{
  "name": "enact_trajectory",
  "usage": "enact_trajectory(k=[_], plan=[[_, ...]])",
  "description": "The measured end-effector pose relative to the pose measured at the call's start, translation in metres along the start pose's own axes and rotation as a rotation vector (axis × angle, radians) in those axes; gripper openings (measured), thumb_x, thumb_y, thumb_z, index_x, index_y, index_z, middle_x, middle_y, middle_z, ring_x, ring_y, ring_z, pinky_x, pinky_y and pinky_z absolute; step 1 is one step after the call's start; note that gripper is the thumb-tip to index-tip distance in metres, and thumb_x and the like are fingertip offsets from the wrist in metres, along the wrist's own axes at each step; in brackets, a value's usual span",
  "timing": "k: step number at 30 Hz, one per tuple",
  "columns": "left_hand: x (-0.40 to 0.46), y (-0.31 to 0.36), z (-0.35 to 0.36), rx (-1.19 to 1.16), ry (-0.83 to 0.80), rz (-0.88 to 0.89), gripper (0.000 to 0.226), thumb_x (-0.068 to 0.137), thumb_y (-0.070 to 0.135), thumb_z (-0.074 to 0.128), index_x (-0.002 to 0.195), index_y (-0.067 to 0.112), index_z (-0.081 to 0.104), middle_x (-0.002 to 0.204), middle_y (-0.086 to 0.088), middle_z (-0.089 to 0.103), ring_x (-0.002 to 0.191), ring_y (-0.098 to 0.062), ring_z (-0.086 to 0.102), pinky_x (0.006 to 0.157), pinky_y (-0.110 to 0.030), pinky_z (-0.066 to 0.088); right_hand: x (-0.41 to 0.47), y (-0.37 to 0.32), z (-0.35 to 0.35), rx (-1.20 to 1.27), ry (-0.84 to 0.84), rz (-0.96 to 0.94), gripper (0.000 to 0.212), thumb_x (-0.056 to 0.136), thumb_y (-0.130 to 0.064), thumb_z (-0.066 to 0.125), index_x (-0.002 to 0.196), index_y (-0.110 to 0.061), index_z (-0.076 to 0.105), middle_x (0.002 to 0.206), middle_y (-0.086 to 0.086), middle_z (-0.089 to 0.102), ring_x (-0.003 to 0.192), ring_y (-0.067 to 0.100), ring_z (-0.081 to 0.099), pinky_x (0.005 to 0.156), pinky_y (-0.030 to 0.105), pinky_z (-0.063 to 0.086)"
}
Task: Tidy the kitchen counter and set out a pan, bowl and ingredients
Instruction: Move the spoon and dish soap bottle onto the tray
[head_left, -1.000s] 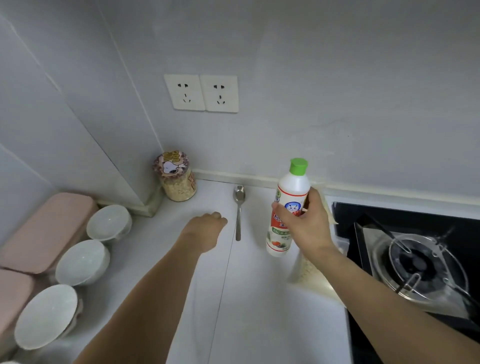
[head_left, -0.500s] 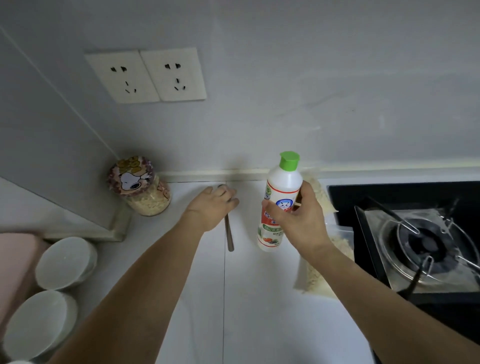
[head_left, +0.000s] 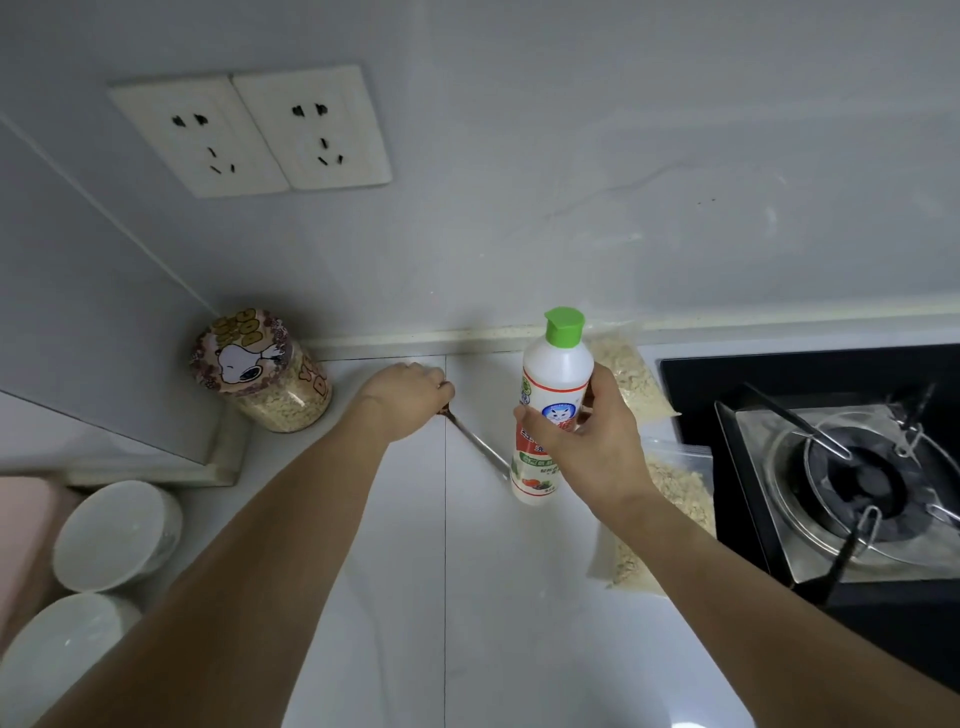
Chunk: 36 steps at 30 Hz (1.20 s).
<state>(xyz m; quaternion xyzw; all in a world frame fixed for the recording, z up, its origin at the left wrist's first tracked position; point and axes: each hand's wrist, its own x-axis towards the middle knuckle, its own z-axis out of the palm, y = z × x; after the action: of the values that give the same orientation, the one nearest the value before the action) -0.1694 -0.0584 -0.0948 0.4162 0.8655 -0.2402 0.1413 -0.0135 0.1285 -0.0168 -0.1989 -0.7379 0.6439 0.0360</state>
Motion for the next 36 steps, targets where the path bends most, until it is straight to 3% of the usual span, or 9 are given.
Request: enact_trajectory(k=[6,11,18,21,25,29,36], plan=[[-0.03,0.02,-0.002,-0.08,-0.039,-0.055,0.031,0.094,0.011,0.047,0.123,0.017,0.052,0.12,-0.003,0.054,0.106,-0.025,0.055,0.071,-0.033,0.039,-0.01,-0.004,-0.011,0.016,0.016,-0.043,0.046,0.075,-0.018,0.08,0.103,-0.039,0.049,0.097,-0.014,0.064,0.08,-0.009,0.061,0.062,0.007,0.048],[-0.072,0.039,-0.016,-0.098,-0.032,-0.164,0.027,0.091,0.012,0.049,0.118,0.014,0.055,0.111,-0.004,0.058,0.093,-0.024,0.06,0.062,-0.032,0.038,-0.028,-0.018,-0.032,0.01,0.054,-0.122,0.045,0.075,-0.018,0.08,0.101,-0.039,0.05,0.095,-0.017,0.064,0.078,-0.009,0.061,0.063,0.007,0.048],[-0.105,0.084,-0.057,-0.322,0.067,-0.419,0.026,0.088,0.022,0.053,0.113,0.013,0.055,0.105,-0.004,0.059,0.091,-0.024,0.06,0.065,-0.03,0.04,-0.064,-0.029,-0.072,-0.018,0.107,-0.198,0.041,0.074,-0.024,0.08,0.096,-0.04,0.049,0.097,-0.011,0.065,0.081,-0.004,0.062,0.07,0.017,0.051],[-0.107,0.112,-0.076,-0.431,0.089,-0.48,0.025,0.087,0.027,0.055,0.107,0.013,0.054,0.093,-0.001,0.053,0.081,-0.02,0.052,0.065,-0.029,0.04,-0.077,-0.028,-0.092,-0.014,0.135,-0.202,0.042,0.074,-0.025,0.08,0.103,-0.034,0.051,0.094,-0.016,0.062,0.082,-0.002,0.063,0.074,0.023,0.053],[-0.1,0.161,-0.105,-0.603,0.108,-0.549,0.017,0.083,0.027,0.056,0.093,0.014,0.053,0.083,0.0,0.05,0.077,-0.022,0.052,0.06,-0.028,0.04,-0.098,-0.023,-0.134,-0.019,0.18,-0.218,0.041,0.072,-0.028,0.08,0.095,-0.04,0.049,0.098,-0.011,0.064,0.084,0.001,0.064,0.078,0.032,0.056],[-0.089,0.215,-0.137,-0.746,0.136,-0.535,0.017,0.083,0.03,0.056,0.08,0.015,0.049,0.077,0.0,0.053,0.069,-0.02,0.052,0.051,-0.025,0.036,-0.119,-0.019,-0.188,-0.014,0.255,-0.22,0.042,0.071,-0.031,0.081,0.096,-0.041,0.049,0.101,-0.008,0.064,0.088,0.004,0.064,0.081,0.034,0.056],[-0.059,0.336,-0.227,-0.812,0.227,-0.332,0.019,0.083,0.033,0.06,0.079,0.016,0.052,0.086,-0.004,0.06,0.079,-0.022,0.059,0.058,-0.028,0.04,-0.177,0.001,-0.334,0.034,0.414,-0.216,0.053,0.072,-0.031,0.082,0.115,-0.03,0.05,0.106,-0.009,0.064,0.092,0.004,0.064,0.082,0.028,0.055]])
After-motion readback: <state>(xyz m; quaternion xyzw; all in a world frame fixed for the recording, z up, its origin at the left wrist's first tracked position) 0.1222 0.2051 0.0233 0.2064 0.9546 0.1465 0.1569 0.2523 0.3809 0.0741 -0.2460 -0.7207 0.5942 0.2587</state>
